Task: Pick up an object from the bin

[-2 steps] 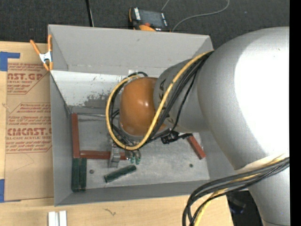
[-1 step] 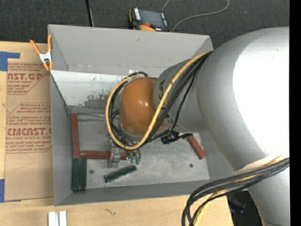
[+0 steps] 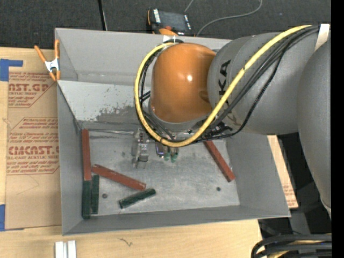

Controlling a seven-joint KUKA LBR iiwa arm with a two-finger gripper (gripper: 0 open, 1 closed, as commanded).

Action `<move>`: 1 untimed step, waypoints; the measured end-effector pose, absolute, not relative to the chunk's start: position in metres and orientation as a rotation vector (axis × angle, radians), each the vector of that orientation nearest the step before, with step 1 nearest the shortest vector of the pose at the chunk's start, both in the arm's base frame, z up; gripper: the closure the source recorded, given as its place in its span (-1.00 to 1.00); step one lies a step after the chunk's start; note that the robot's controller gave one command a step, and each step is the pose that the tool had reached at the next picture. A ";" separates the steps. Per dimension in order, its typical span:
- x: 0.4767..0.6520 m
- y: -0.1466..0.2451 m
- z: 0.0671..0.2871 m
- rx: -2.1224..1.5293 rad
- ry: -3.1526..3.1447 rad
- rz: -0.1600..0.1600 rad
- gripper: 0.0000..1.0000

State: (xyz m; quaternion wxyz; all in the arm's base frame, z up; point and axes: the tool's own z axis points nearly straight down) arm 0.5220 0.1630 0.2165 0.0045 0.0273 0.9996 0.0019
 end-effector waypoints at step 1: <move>0.521 0.162 0.211 0.086 3.139 0.002 -1.00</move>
Offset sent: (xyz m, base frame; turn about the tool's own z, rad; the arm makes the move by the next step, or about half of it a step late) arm 0.0000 0.0000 0.0000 0.0000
